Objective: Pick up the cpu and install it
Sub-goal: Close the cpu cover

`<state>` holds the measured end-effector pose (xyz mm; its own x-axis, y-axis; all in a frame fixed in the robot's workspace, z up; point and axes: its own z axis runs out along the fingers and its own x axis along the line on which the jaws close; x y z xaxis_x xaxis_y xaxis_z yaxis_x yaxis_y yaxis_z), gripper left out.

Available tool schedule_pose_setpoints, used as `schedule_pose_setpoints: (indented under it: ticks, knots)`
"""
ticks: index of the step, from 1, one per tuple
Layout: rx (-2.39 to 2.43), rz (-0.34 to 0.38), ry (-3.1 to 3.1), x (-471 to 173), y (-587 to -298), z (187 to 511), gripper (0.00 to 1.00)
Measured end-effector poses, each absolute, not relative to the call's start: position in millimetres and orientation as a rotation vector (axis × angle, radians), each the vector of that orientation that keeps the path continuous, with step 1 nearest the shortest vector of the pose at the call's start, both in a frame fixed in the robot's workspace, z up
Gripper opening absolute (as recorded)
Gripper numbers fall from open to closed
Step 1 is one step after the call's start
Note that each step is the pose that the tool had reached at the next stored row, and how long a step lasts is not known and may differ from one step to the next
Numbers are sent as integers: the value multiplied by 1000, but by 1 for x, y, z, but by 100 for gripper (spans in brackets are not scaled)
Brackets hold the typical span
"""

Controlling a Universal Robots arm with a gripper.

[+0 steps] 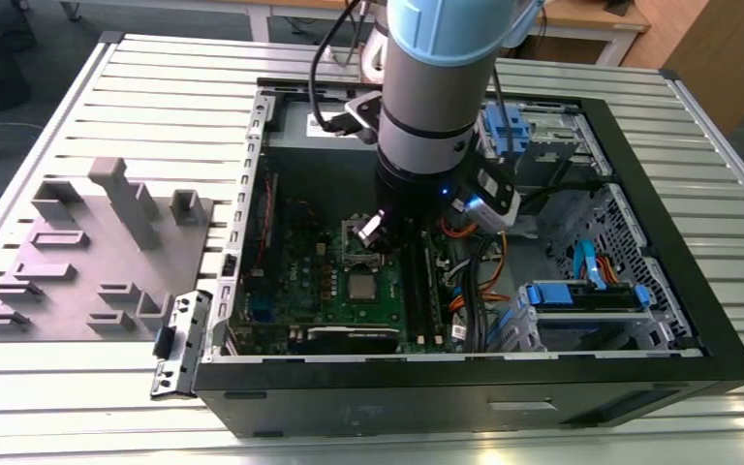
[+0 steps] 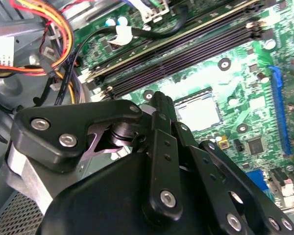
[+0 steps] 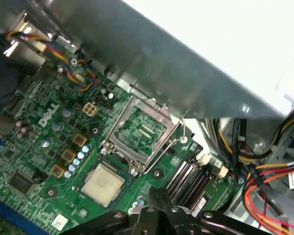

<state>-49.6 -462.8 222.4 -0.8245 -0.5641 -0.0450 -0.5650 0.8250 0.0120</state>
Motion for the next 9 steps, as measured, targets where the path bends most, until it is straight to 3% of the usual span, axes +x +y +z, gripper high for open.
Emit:
schedule_pose_setpoints:
  ticks: [9]
  knots:
    - [-925, 39, 2961, -50, -442, 214, 11]
